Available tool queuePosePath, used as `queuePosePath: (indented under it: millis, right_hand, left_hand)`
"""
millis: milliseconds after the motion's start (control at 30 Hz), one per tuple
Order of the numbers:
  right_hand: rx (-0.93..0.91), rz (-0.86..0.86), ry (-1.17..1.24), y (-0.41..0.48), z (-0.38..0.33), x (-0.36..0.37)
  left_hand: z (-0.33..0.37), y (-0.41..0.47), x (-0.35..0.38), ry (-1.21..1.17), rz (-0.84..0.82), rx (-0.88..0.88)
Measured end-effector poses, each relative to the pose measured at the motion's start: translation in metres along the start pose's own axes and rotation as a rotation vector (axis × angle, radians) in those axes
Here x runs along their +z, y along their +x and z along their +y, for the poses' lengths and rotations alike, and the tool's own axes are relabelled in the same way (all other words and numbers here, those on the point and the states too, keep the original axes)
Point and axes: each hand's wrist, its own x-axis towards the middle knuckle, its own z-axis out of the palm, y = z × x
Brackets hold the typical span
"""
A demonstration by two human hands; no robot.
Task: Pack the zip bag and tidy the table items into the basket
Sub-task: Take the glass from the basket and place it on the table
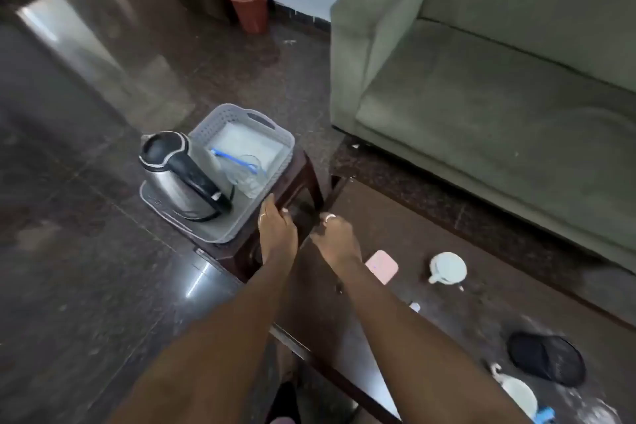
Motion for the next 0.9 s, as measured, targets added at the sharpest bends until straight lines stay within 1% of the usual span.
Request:
queuePosePath:
  millis: [100,167,233,333,400,467,500,533,600,633,667,800,900]
  right_hand:
    - [-0.102,-0.001,-0.005,0.047,-0.041,0.021]
    - [-0.131,-0.007,0.034,0.075,-0.062,0.032]
    - [-0.141,-0.041,0.125,0.099,-0.078,0.048]
    - [-0.097,-0.163,0.336,0.124,-0.099,0.066]
    - [-0.029,-0.189,0.437,0.137,-0.106,0.075]
    - [0.010,-0.196,0.449,0.152,-0.106,0.087]
    - [0.022,-0.194,0.408,0.161,-0.104,0.093]
    - [0.006,-0.188,0.286,0.168,-0.103,0.098]
    - [-0.086,-0.098,0.001,0.176,-0.103,0.105]
    - [-0.126,-0.054,-0.054,0.178,-0.105,0.108]
    - [-0.142,-0.028,-0.058,0.178,-0.106,0.110]
    - [-0.144,0.005,0.180,0.176,-0.110,0.105]
    - [-0.171,0.068,0.436,0.163,-0.107,0.085]
  left_hand:
    - [-0.005,0.052,-0.008,-0.165,0.047,-0.101]
    - [-0.006,0.079,-0.006,-0.289,0.061,-0.220]
    - [-0.015,0.102,-0.002,-0.445,0.085,-0.352]
    - [-0.032,0.133,0.003,-0.588,0.095,-0.507]
    - [-0.040,0.146,0.005,-0.698,0.074,-0.596]
    - [-0.048,0.156,0.007,-0.728,0.070,-0.643]
    - [-0.051,0.160,0.007,-0.740,0.089,-0.651]
    - [-0.054,0.164,0.007,-0.764,0.097,-0.657]
    - [-0.058,0.167,0.007,-0.797,0.097,-0.663]
    - [-0.060,0.169,0.008,-0.777,0.115,-0.655]
    - [-0.061,0.171,0.008,-0.741,0.138,-0.635]
    - [-0.056,0.171,0.007,-0.678,0.154,-0.472]
    - [-0.040,0.155,0.001,-0.533,0.179,-0.267]
